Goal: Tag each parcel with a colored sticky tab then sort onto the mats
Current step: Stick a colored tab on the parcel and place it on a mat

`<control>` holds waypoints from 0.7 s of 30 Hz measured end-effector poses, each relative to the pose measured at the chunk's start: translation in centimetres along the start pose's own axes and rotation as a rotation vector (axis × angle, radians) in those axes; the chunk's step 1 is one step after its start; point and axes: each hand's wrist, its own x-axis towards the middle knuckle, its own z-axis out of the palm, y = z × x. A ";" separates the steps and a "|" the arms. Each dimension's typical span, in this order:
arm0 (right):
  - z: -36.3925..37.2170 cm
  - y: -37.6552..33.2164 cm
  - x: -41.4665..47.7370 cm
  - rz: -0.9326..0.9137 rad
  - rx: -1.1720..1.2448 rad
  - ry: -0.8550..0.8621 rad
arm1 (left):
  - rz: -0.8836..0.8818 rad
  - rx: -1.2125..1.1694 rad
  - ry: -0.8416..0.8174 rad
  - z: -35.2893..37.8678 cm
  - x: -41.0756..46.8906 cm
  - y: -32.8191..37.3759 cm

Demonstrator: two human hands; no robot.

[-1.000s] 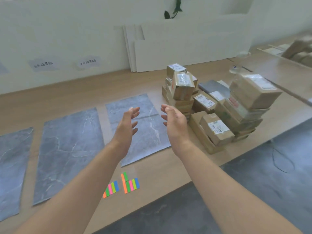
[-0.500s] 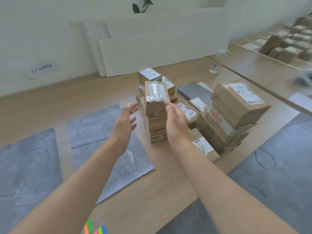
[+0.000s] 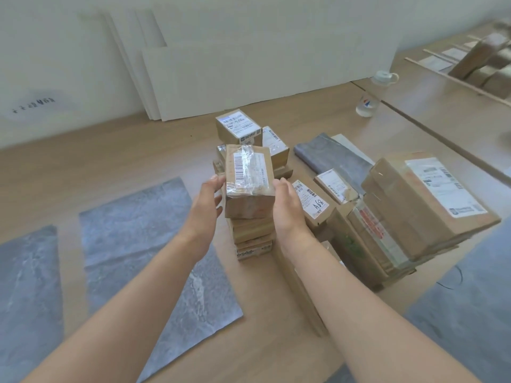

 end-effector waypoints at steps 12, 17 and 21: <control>-0.2 -2.8 0.0 -0.096 0.023 -0.189 | 0.088 -0.051 0.172 1.1 -2.6 2.3; 0.1 -5.0 -2.2 -0.159 0.020 -0.259 | 0.137 -0.086 0.260 0.9 -5.7 4.4; 0.7 -6.7 -4.5 -0.195 0.010 -0.322 | 0.177 -0.105 0.323 0.1 -8.7 5.8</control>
